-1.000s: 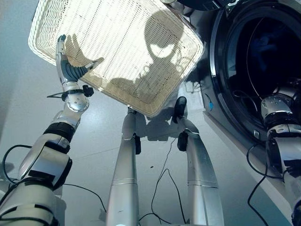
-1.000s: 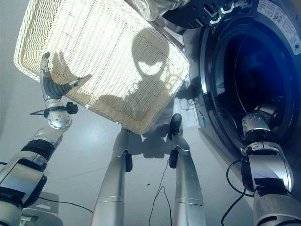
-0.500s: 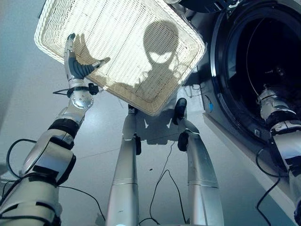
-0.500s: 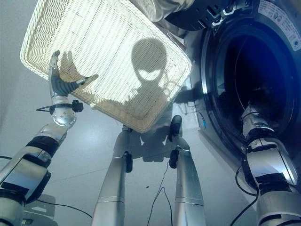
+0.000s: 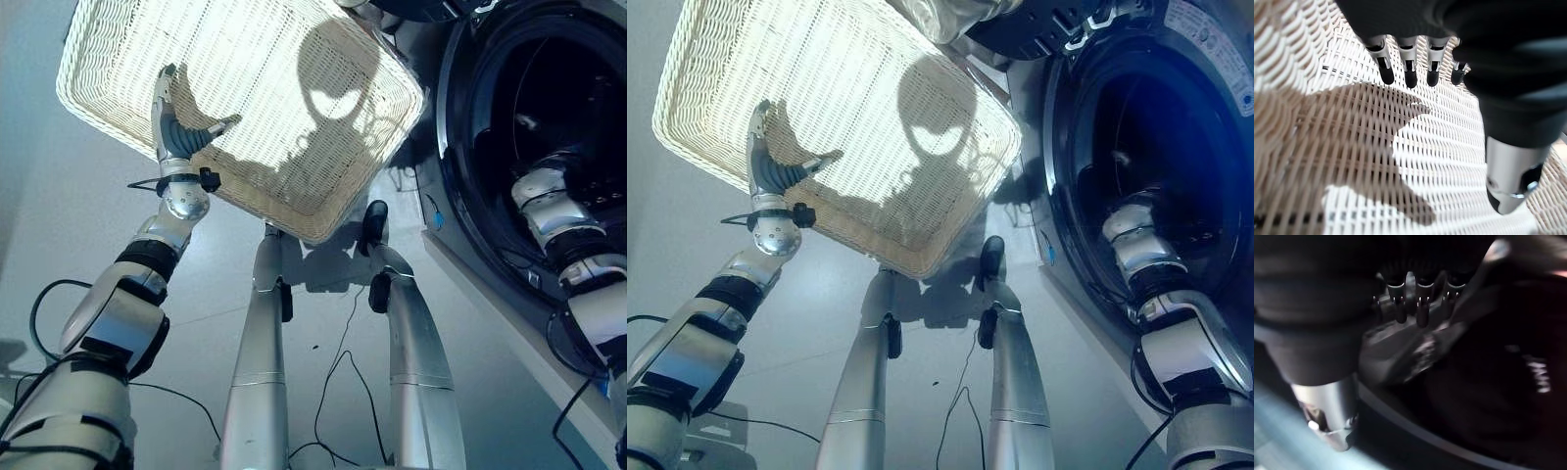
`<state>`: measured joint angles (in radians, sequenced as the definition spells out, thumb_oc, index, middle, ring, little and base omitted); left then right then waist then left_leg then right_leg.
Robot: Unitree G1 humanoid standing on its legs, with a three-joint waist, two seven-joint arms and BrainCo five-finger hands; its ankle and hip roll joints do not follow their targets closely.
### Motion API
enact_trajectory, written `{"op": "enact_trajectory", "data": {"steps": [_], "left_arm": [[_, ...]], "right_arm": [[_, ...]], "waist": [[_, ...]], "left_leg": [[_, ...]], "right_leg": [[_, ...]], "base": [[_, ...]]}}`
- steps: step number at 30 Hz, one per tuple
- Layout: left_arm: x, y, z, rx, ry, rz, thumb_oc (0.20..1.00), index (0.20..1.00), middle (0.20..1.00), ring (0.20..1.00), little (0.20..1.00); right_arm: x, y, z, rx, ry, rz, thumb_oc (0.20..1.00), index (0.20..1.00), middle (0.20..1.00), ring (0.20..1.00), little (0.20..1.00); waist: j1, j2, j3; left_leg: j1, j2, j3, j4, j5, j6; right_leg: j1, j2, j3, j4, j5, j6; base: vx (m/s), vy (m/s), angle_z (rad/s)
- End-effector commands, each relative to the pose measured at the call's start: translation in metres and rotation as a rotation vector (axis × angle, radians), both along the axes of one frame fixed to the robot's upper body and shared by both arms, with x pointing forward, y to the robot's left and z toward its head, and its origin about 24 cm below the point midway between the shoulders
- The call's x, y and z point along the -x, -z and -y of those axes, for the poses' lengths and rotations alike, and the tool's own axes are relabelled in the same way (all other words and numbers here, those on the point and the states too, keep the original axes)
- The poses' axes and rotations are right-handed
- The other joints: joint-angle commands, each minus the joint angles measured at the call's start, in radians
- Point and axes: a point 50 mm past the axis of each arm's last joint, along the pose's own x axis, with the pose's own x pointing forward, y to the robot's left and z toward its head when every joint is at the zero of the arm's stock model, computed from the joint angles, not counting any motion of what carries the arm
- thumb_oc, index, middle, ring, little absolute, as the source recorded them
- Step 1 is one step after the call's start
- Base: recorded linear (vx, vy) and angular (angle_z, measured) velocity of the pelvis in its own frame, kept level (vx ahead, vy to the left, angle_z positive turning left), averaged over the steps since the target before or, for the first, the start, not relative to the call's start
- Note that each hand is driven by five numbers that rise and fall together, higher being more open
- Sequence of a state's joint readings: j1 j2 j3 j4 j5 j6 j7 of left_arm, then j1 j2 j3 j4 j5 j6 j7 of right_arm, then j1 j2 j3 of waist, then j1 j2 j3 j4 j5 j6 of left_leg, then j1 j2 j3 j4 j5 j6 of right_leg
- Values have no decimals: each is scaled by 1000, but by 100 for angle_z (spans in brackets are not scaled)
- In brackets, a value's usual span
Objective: Put the clothes into the washing machine.
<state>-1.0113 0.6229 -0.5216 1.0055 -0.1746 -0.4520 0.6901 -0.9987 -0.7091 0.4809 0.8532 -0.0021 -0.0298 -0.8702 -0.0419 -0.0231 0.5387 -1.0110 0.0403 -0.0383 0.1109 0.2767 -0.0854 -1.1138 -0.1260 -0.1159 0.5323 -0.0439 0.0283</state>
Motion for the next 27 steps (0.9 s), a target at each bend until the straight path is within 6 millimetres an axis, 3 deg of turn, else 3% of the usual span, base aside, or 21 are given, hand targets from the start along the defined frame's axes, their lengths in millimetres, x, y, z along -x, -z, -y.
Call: {"op": "enact_trajectory", "data": {"steps": [1,8,16,19,21,27], "left_arm": [[1,11,5,78,1,9,1000,1000,1000,1000,1000],[9,61,-1,99,17,-155,1000,1000,1000,1000,1000],[43,150,0,125,82,-441,1000,1000,1000,1000,1000],[74,198,4,140,135,-600,1000,1000,1000,1000,1000],[93,222,9,130,163,-691,1000,1000,1000,1000,1000],[167,293,4,203,196,-1029,1000,1000,1000,1000,1000]], "right_arm": [[11,31,5,164,36,-59,1000,1000,1000,1000,1000],[17,92,-28,258,-145,-227,1000,1000,1000,1000,1000],[48,167,-49,252,-308,-457,1000,1000,1000,1000,1000],[76,206,-55,233,-456,-624,1000,1000,1000,1000,1000],[94,228,-56,157,-527,-729,1000,1000,1000,1000,1000],[167,309,-38,-330,-530,-1127,1000,1000,1000,1000,1000]], "waist": [[-7,0,-19],[-5,2,-19],[21,9,-19],[40,11,-19],[48,11,-56],[53,8,-214]], "left_leg": [[93,-49,44,135,-216,10],[273,-49,55,85,-213,10],[566,-33,48,-18,-219,2],[719,-32,47,-68,-224,-1],[770,-29,46,-96,-223,-4],[930,-16,48,-161,-225,-9]], "right_leg": [[132,68,14,-231,145,111],[299,49,21,-270,144,117],[575,25,17,-332,117,131],[743,1,9,-384,109,143],[802,-9,2,-414,107,148],[993,-19,-17,-494,98,146]], "base": [[-58,48,-6],[-57,29,-9],[-10,-7,2],[24,-47,-2],[95,-39,-1],[167,-38,7]]}}
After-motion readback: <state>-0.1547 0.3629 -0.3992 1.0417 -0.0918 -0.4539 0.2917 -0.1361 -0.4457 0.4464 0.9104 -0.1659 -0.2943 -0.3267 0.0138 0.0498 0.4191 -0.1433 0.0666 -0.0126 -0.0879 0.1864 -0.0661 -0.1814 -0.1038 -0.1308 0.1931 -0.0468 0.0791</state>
